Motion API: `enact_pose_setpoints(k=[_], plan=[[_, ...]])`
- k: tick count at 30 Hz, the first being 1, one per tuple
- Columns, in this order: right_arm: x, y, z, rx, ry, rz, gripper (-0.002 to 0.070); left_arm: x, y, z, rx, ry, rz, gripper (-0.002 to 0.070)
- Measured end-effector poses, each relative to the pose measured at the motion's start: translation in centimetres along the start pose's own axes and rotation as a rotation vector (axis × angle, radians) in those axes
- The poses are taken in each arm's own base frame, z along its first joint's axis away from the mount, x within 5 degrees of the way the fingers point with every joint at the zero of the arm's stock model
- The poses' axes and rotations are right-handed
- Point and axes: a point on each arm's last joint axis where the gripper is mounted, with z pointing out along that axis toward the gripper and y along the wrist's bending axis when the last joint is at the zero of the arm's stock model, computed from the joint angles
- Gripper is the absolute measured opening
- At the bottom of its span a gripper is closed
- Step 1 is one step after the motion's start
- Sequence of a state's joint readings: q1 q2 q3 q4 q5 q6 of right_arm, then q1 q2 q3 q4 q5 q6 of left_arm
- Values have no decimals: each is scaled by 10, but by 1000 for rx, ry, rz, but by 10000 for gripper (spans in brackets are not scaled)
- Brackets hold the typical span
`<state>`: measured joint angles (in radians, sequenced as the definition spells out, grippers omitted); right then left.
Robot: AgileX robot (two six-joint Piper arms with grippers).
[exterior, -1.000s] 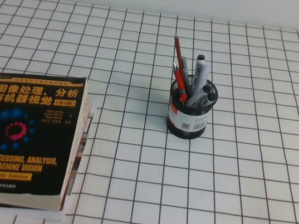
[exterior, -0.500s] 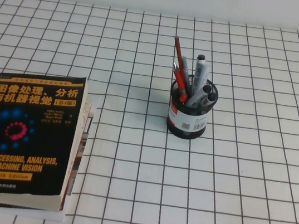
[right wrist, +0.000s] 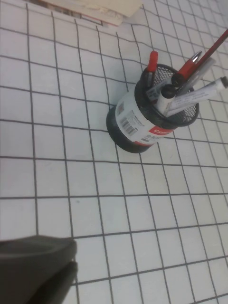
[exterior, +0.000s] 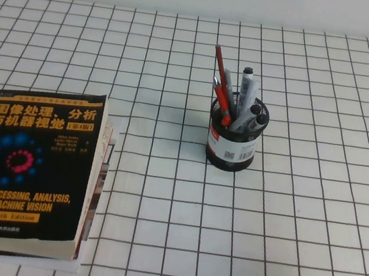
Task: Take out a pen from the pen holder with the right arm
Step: 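Take a marker out of the pen holder and lay it on the table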
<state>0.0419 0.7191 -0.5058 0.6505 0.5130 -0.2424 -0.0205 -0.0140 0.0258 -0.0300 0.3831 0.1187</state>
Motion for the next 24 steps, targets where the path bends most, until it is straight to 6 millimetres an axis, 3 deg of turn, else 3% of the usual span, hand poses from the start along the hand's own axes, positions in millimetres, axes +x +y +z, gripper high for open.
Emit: enact_pose_setpoints(k=[6, 11, 14, 19, 24], plan=[[-31, 3, 31, 10, 53, -53, -16, 0, 0, 0, 0, 0, 0, -4], [-40, 33, 69, -72, 94, -152, -17, 0, 0, 0, 0, 0, 0, -4], [-38, 60, 91, -131, 69, -219, -16, 0, 0, 0, 0, 0, 0, -4], [-17, 99, 119, -193, -6, -348, -15, 0, 0, 0, 0, 0, 0, -4], [9, 110, 135, -207, -151, -530, 51, 0, 0, 0, 0, 0, 0, -4]])
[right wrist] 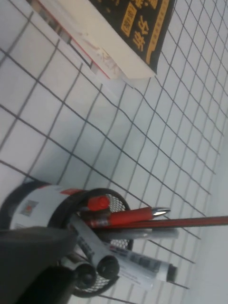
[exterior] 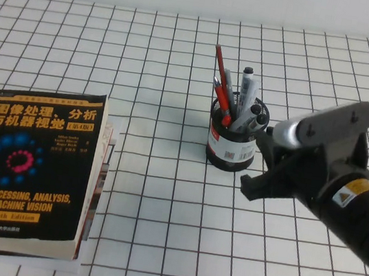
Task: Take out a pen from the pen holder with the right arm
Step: 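Take a marker out of the pen holder and lay it on the table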
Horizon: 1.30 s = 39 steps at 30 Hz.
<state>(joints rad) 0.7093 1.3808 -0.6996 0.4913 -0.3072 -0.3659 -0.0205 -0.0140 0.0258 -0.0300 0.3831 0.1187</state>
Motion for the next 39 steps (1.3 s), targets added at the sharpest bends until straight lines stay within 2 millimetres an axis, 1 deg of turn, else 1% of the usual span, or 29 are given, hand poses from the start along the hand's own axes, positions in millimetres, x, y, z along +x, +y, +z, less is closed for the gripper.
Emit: enact_pose_setpoints(k=[2, 3, 6, 9, 11, 15, 20, 26, 32, 39], plan=[[12, 2, 3, 12, -68, -65, 98, 0, 0, 0, 0, 0, 0, -4], [15, 3, 4, 16, -112, -86, 118, 0, 0, 0, 0, 0, 0, -4], [29, 1, 7, 22, -196, -99, 189, 0, 0, 0, 0, 0, 0, -4], [37, 1, 14, 25, -229, -106, 256, 0, 0, 0, 0, 0, 0, -4], [45, 1, 21, 27, -223, -112, 284, 0, 0, 0, 0, 0, 0, -4], [57, 1, 35, 39, -201, -113, 300, 0, 0, 0, 0, 0, 0, -4], [64, -5, 46, 117, -261, -83, 301, 0, 0, 0, 0, 0, 0, -4], [65, -5, 60, 146, -272, -66, 301, 0, 0, 0, 0, 0, 0, -4], [63, -13, 77, 174, -252, -49, 301, 0, 0, 0, 0, 0, 0, -4], [64, -18, 88, 222, -233, -6, 297, 0, 0, 0, 0, 0, 0, -4]])
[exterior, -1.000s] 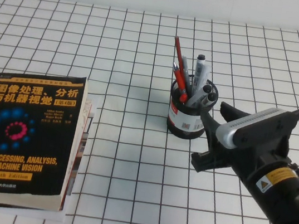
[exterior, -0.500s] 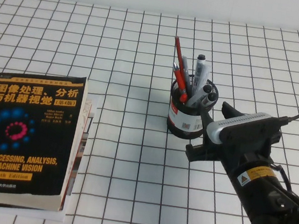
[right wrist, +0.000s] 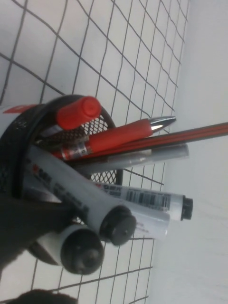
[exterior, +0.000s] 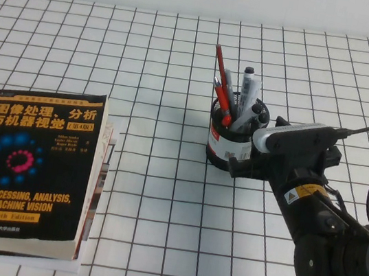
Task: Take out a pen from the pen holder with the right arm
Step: 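Take a marker out of the pen holder and lay it on the table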
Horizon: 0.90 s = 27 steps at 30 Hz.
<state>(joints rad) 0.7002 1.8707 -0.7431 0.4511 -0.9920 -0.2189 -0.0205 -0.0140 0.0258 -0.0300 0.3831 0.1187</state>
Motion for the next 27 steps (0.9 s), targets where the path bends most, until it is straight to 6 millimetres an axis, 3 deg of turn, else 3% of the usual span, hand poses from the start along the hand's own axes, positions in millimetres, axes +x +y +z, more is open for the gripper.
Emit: enact_pose_setpoints(k=[22, 27], plan=[[-5, -1, 19, 25, -3, 13, 261, 0, 0, 0, 0, 0, 0, -4], [-3, -1, 19, 23, 1, 10, 183, 0, 0, 0, 0, 0, 0, -4]])
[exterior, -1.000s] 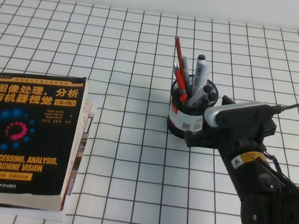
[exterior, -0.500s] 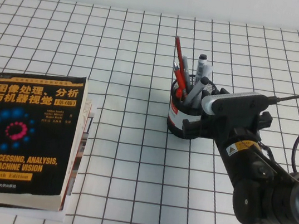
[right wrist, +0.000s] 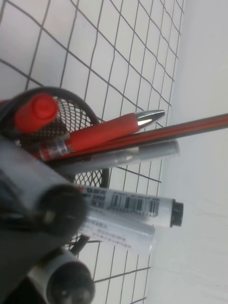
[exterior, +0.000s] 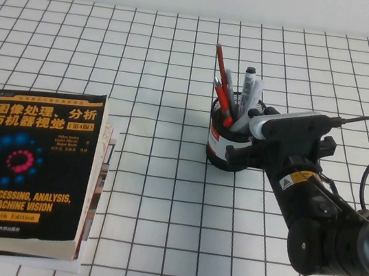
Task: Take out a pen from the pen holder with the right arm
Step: 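Take a marker out of the pen holder and lay it on the table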
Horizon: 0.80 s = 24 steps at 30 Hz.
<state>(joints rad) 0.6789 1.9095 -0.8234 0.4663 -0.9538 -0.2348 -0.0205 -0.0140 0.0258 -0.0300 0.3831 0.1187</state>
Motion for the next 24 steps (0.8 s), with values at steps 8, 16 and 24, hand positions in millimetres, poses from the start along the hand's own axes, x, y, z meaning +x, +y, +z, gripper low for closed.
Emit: enact_pose_setpoints(k=[8, 16, 24], plan=[[-2, 1, 0, -12, -21, -11, 139, 0, 0, 0, 0, 0, 0, -4], [-15, 1, -3, -17, -52, 0, 139, 0, 0, 0, 0, 0, 0, -4], [-76, -3, -27, -49, -124, 8, 139, 0, 0, 0, 0, 0, 0, -4]])
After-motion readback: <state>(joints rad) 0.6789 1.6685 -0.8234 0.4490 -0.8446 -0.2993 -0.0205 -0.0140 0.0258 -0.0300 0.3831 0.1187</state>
